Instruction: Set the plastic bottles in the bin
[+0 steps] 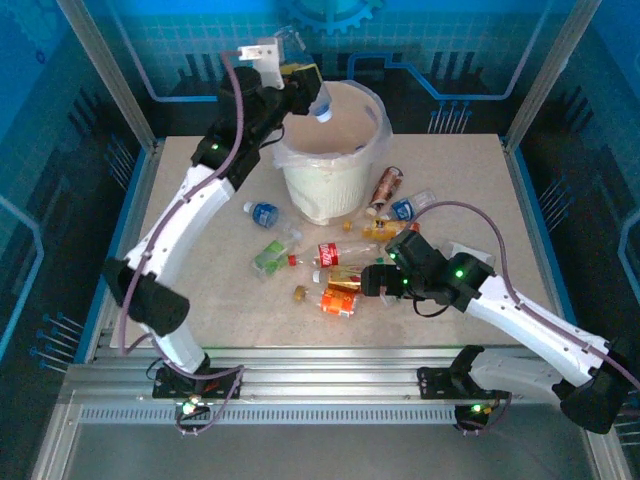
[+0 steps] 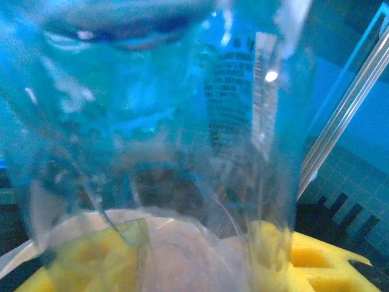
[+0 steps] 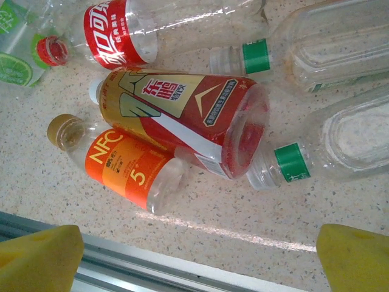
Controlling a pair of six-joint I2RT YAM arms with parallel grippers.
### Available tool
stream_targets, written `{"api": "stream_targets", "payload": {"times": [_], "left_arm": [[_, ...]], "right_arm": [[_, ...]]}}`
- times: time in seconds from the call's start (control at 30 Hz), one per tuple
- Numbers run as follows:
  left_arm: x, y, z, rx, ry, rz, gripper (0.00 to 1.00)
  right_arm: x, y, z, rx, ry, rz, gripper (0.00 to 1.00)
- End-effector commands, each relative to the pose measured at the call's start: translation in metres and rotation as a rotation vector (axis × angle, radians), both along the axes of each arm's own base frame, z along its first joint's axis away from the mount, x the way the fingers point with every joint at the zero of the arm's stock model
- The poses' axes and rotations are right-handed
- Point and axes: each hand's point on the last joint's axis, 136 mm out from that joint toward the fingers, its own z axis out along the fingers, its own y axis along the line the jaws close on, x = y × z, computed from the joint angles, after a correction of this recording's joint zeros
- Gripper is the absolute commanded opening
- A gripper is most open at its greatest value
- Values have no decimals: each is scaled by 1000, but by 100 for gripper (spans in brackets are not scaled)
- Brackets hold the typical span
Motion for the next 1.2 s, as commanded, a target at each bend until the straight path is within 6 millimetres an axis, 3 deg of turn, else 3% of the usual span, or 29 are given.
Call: {"api": "stream_targets", "payload": {"times": [0.0, 0.17, 0.4, 0.67, 1.17], "left_arm": [[14, -17, 2, 58, -26, -73, 37], [44, -36, -22, 101, 13, -103, 37], [68, -52, -59, 164, 58, -136, 37], [81, -60, -101, 243, 118, -156, 37], [90, -67, -152, 320, 202, -183, 41]], "right_arm": [[7, -6, 6, -4, -17, -49, 100], [9, -7, 4, -10, -12, -66, 100], [10, -12, 4, -26, -12, -95, 100], [12, -17, 3, -33, -14, -127, 100], [12, -21, 1, -49, -17, -145, 100]]}}
